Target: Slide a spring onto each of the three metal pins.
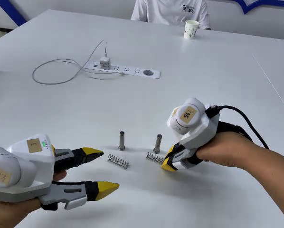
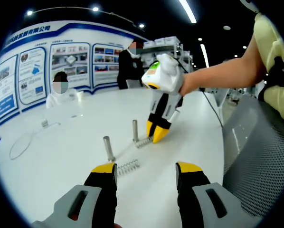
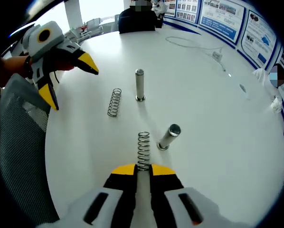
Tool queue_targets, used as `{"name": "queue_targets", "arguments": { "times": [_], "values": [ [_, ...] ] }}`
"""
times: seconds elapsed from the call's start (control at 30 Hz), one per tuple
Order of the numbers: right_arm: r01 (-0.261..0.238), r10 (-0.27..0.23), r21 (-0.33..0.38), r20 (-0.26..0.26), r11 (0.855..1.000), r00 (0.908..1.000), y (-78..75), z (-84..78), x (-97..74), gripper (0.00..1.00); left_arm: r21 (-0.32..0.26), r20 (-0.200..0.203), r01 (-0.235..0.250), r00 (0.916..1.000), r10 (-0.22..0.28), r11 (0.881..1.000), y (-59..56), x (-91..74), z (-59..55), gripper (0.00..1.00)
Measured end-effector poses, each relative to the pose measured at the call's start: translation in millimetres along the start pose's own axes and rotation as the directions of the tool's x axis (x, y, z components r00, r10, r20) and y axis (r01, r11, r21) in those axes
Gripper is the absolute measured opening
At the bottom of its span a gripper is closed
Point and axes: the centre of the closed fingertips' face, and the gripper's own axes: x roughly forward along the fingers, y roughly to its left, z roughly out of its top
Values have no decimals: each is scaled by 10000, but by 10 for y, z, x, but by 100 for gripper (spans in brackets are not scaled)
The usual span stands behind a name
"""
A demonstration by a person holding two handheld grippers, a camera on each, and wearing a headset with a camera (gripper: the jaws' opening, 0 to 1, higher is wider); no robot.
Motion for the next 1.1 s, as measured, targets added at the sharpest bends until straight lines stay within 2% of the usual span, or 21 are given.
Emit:
{"name": "queue_targets", "arguments": {
  "times": [0.17, 0.43, 0.7, 1.1],
  "values": [
    [-78, 78, 9, -55, 10000, 10000, 25, -19, -11, 11, 49, -36, 62, 10000, -62, 10000, -25, 10, 4, 50],
    [-272, 269, -213, -148, 9994, 9995, 158, -32, -88, 11, 260, -179, 359, 9992, -354, 9990, -83, 79, -2, 50],
    [-514, 506, -788, -120, 9956, 9986, 343, 61, -242, 11, 533, -234, 700, 9974, -688, 9961, -151, 168, 30, 49],
    [-940, 916, -1657, -225, 9817, 9955, 582, 196, -364, 11, 751, -221, 978, 9951, -964, 9924, -213, 240, 62, 47]
  ]
}}
